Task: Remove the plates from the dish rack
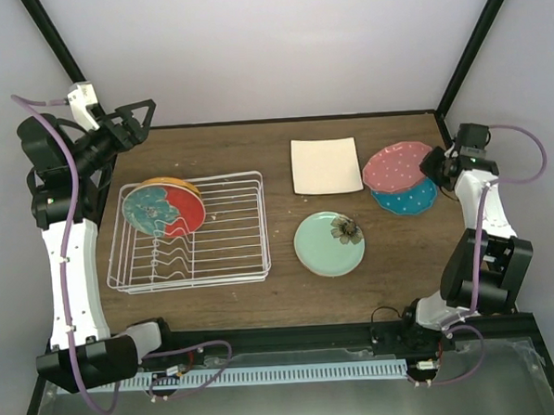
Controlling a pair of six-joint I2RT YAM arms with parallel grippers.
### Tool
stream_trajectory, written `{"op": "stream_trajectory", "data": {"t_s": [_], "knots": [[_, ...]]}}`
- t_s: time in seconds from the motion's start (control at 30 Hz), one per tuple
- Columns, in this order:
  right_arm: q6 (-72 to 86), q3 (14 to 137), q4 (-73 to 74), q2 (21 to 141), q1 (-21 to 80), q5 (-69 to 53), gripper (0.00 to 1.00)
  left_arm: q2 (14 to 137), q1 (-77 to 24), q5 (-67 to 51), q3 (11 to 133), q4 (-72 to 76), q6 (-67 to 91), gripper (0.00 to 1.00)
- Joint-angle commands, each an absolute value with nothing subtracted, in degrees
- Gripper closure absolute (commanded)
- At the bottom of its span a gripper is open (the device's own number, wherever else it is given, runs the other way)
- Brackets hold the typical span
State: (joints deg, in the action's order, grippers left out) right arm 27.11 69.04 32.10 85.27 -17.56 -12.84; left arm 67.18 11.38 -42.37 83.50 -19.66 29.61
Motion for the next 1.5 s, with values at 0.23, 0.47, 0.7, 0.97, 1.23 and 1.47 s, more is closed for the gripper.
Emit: {"op": "stream_trajectory", "data": {"t_s": [0.23,0.47,0.7,0.97,1.23,1.47], "knots": [[30.23,64.11,21.92,82.4,-22.16,-16.35,0.99,67.44,11.65,-43.24,83.28,-18.72,29.23,0.0],[30.65,63.14,19.58,85.19,-22.68,-16.39,0.99,67.37,11.69,-43.07,83.12,-18.81,29.09,0.0],[30.51,63.76,19.34,87.87,-22.69,-16.12,0.99,67.1,11.74,-42.7,83.06,-19.2,28.55,0.0],[30.18,63.77,19.68,89.79,-22.75,-15.22,0.93,66.76,11.77,-42.29,82.85,-19.5,28.2,0.0],[29.29,63.45,20.9,91.19,-22.85,-14.67,0.78,66.69,11.71,-42.21,82.67,-19.44,28.12,0.0],[26.57,64.53,23.71,93.65,-23.14,-14.45,0.66,66.62,11.68,-42.1,82.46,-19.43,27.99,0.0]]}}
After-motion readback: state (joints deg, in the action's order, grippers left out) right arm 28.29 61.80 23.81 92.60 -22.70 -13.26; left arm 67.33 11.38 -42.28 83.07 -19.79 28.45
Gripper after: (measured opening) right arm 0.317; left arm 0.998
